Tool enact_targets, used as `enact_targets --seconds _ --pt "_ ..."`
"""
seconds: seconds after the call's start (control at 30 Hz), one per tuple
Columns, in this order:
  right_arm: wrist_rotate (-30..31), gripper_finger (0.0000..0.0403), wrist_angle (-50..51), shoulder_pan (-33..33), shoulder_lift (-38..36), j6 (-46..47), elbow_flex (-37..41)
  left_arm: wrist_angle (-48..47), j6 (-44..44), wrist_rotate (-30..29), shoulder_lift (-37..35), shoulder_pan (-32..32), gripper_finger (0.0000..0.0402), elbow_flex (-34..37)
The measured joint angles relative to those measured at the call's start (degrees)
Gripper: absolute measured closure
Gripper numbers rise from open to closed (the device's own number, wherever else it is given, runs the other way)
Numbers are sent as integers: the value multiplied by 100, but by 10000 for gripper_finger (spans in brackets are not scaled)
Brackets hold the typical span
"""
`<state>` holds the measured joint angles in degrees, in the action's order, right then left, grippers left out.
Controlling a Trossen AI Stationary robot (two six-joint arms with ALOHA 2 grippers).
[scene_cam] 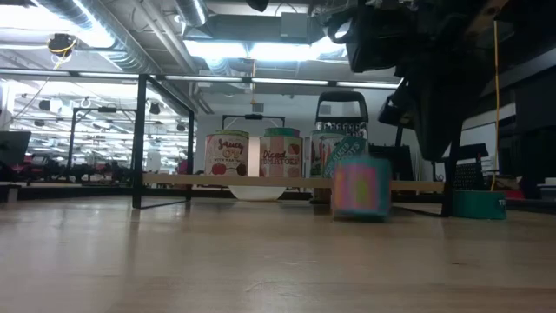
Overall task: Pick and place cans onto a shelf
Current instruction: Put the canned corn on the shelf
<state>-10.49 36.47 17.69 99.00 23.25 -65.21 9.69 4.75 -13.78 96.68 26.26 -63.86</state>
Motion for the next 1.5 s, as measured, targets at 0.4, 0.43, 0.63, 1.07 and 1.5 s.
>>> enact_targets --seconds 0.4,0.43,0.63,1.07,1.5 --pt "-12 334 -23 0 0 -576 0 -2 -13 -4 0 0 335 0" --pt "-12 325 -36 0 0 -576 0 -2 -13 -4 0 0 335 0" --pt "304 295 -200 2 0 -824 -2 -24 -15 -4 0 0 335 0" --pt "1921 293 -866 -3 0 -1727 -4 -349 -328 -9 0 4 335 0" --pt "1970 292 -979 -174 36 -1452 -4 -417 -466 -11 0 4 335 0"
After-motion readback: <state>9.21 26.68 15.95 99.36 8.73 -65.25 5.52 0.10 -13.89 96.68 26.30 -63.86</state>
